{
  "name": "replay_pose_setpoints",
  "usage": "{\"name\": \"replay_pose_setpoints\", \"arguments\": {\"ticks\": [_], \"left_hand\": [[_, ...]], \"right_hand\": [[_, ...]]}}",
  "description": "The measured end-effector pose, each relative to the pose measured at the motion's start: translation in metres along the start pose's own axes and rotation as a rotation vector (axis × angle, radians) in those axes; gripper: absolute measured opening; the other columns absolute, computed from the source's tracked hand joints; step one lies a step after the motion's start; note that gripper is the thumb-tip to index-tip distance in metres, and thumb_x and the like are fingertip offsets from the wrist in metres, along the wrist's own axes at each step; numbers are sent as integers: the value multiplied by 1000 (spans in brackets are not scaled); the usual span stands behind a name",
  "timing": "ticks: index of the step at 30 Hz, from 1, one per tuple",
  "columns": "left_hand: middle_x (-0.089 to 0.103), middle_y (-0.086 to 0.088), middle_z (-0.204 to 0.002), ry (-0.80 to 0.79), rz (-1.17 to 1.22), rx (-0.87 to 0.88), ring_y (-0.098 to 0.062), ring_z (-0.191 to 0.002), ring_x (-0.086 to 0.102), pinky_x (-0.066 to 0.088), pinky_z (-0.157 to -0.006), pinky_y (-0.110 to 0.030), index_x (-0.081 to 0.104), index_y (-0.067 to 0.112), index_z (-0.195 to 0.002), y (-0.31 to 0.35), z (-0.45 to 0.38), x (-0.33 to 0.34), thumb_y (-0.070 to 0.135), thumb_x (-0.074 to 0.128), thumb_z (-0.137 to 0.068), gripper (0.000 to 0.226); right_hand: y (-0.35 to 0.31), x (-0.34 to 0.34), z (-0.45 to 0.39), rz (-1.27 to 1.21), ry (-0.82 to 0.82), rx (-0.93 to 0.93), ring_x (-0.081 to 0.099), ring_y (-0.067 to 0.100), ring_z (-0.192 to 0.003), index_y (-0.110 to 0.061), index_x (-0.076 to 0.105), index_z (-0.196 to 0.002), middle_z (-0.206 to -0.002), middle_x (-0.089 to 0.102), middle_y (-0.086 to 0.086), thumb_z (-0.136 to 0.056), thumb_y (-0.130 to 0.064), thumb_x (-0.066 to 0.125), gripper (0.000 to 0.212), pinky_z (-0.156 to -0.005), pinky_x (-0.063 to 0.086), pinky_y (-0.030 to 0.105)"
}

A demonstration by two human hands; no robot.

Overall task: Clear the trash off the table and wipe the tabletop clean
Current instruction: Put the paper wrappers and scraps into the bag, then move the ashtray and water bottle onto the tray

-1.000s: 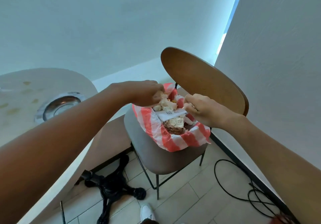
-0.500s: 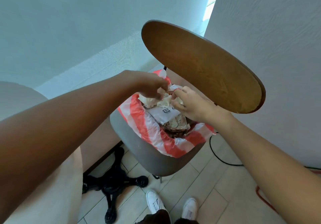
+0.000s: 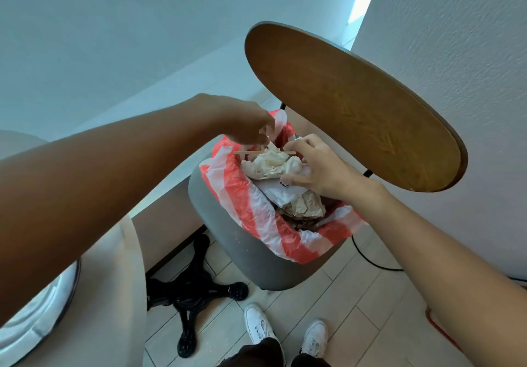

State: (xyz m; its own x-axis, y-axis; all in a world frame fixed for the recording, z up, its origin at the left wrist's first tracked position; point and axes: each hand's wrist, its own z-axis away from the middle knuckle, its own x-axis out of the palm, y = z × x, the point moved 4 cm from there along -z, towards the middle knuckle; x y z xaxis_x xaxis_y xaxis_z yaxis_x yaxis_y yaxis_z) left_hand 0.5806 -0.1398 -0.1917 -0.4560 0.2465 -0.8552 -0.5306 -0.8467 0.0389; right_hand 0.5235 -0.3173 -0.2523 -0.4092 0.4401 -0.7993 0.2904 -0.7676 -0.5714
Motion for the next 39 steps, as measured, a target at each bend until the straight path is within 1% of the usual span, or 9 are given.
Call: {"name": "replay_pose_setpoints", "arguments": {"ticks": [4, 8, 10, 12, 15, 24, 28, 34, 39], "left_hand": [[64, 3, -127, 38, 0, -5, -21, -109, 61, 50, -97, -41, 56, 27, -132, 2, 12, -16, 39, 49, -100, 34], [63, 3, -127, 67, -9, -1, -21, -110, 60, 48, -93, -36, 56, 26, -131, 10, 26, -21, 39, 50, -100, 34], [63, 3, -127, 107, -3, 0, -20, -111, 59, 48, -94, -37, 57, 25, -130, 16, 37, -28, 38, 51, -100, 33], [63, 2, -127, 155, 8, -3, -19, -113, 59, 49, -96, -38, 57, 24, -130, 24, 50, -34, 36, 52, -100, 33], [62, 2, -127, 211, 27, -24, -18, -114, 58, 49, -97, -39, 58, 22, -129, 36, 71, -42, 34, 53, -100, 32], [61, 6, -123, 427, 95, -205, -15, -113, 58, 49, -97, -41, 58, 27, -127, 94, 156, -55, 39, 56, -97, 33], [58, 9, -129, 476, 111, -319, -13, -121, 54, 47, -100, -38, 54, 30, -132, 131, 194, -51, 44, 54, -97, 37], [55, 3, -136, 621, 149, -438, -19, -126, 51, 41, -106, -41, 53, 27, -135, 192, 246, -38, 46, 55, -96, 44], [53, 5, -139, 731, 191, -548, -18, -127, 50, 41, -106, -41, 52, 30, -137, 234, 287, -17, 54, 50, -95, 48]], "right_hand": [[-6, -10, 3, 9, -7, -10, 58, 17, -105, -37, 49, -133, -127, 43, -6, -83, -53, 76, 59, -93, 55, 42], [-16, -22, 12, 82, 11, -16, 50, 16, -123, -39, 46, -138, -138, 46, -7, -86, -60, 68, 60, -101, 50, 43], [-22, -31, 19, 123, 25, -26, 46, 17, -131, -39, 43, -142, -144, 46, -6, -88, -63, 64, 62, -104, 46, 39], [-29, -42, 29, 156, 45, -42, 44, 18, -135, -39, 41, -144, -150, 45, -6, -88, -67, 61, 65, -104, 43, 38], [-40, -56, 41, 188, 58, -68, 44, 19, -137, -41, 39, -144, -153, 43, -6, -87, -73, 56, 68, -105, 43, 42], [-69, -103, 97, 287, 59, -234, 43, 19, -139, -36, 39, -147, -157, 39, -5, -90, -72, 50, 69, -108, 41, 41], [-74, -120, 122, 300, 51, -321, 42, 18, -140, -39, 39, -145, -156, 40, -7, -88, -75, 47, 68, -109, 40, 44], [-88, -134, 158, 319, 31, -433, 41, 17, -141, -36, 38, -149, -158, 38, -7, -88, -76, 46, 73, -111, 42, 45], [-108, -128, 188, 316, -14, -553, 47, 15, -135, -36, 39, -148, -156, 41, -7, -88, -76, 47, 72, -105, 43, 38]]}}
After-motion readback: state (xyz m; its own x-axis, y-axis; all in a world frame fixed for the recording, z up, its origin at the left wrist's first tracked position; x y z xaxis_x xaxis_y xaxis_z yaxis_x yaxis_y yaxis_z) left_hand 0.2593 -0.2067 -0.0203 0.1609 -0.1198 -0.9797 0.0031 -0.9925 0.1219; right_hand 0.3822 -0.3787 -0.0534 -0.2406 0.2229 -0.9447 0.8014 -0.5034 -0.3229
